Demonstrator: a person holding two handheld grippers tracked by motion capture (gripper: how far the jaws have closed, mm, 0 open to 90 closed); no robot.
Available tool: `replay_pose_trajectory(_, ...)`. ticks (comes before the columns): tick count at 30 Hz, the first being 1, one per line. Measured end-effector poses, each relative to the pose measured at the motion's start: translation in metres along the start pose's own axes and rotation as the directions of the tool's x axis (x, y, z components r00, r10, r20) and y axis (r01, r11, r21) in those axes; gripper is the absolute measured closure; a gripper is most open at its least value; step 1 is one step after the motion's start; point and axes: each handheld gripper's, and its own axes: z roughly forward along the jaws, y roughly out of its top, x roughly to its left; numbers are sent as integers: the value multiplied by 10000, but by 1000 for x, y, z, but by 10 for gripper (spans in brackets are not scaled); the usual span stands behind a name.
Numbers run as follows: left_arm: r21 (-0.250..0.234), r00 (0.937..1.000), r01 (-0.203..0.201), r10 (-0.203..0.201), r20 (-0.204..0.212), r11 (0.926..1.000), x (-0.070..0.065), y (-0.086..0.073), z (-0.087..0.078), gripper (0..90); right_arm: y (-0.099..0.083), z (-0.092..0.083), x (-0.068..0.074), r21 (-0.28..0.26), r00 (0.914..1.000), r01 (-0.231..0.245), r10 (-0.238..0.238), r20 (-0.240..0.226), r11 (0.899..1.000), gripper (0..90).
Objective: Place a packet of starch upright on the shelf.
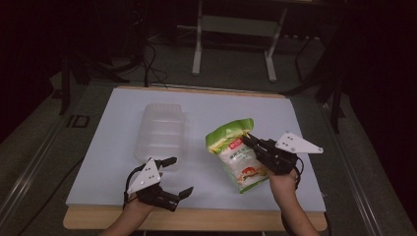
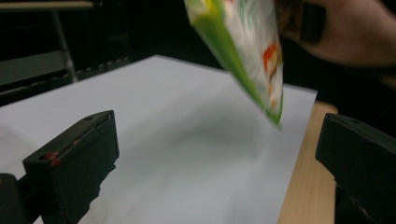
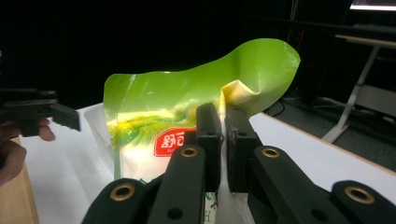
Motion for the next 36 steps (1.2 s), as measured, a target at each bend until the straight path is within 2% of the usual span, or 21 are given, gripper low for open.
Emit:
replay_pose_trajectory(1,0,10000,0,0,0,10000,0,0,0,0,0,0,0,0,10000,0,0,0,10000,866)
replay_pose_trajectory(2,42,9995,315,-316,83,9995,0,9,8,0,2,-2,4,-62,9999,78,-79,-95,10000,866)
replay_pose_trajectory(3,42,9995,315,-316,83,9995,0,9,8,0,2,-2,4,-62,9999,78,-79,-95,10000,866)
replay_pose_trajectory(4,77,9980,532,-534,335,9986,0,17,15,0,5,-4,8,-143,9997,193,-195,-154,9997,866)
replay_pose_trajectory(9,57,9973,417,-420,603,9991,-4,30,29,0,9,-7,14,-397,9994,129,-141,-303,9991,866)
replay_pose_trajectory(10,59,9948,545,-548,857,9985,-6,36,36,0,10,-8,18,-447,9991,224,-240,-362,9987,866)
replay_pose_trajectory(11,59,9948,545,-548,857,9985,-6,36,36,0,10,-8,18,-447,9991,224,-240,-362,9987,866)
replay_pose_trajectory(12,90,9947,409,-416,935,9991,-10,41,43,0,11,-8,21,-472,9990,271,-288,-344,9985,866)
replay_pose_trajectory(15,27,9947,281,-282,987,9996,-12,44,49,0,12,-7,24,-466,9983,407,-425,-387,9981,866)
replay_pose_trajectory(18,-188,9933,473,-451,1062,9987,-11,50,56,0,12,-6,27,-562,9986,297,-320,-419,9980,865)
replay_pose_trajectory(24,17,9917,653,-651,1112,9979,-8,51,68,0,14,-5,30,-703,9976,404,-442,-536,9967,865)
replay_pose_trajectory(28,-159,9886,794,-767,1297,9967,-8,52,72,142,15,-5,35,-758,9966,500,-547,-614,9959,866)
replay_pose_trajectory(30,-178,9881,794,-763,1338,9967,-8,53,73,178,15,-4,37,-748,9962,499,-550,-669,9960,866)
replay_pose_trajectory(31,-178,9881,794,-763,1338,9967,-8,53,73,259,15,-4,37,-748,9962,499,-550,-669,9960,866)
replay_pose_trajectory(32,-267,9850,814,-763,1546,9963,-8,54,73,327,15,-3,39,-737,9953,601,-654,-712,9955,865)
replay_pose_trajectory(34,-302,9862,658,-604,1539,9974,-10,54,73,448,14,-2,40,-727,9952,663,-712,-676,9951,865)
replay_pose_trajectory(36,-317,9847,737,-677,1605,9968,-9,55,72,515,14,-2,40,-745,9949,685,-737,-686,9949,865)
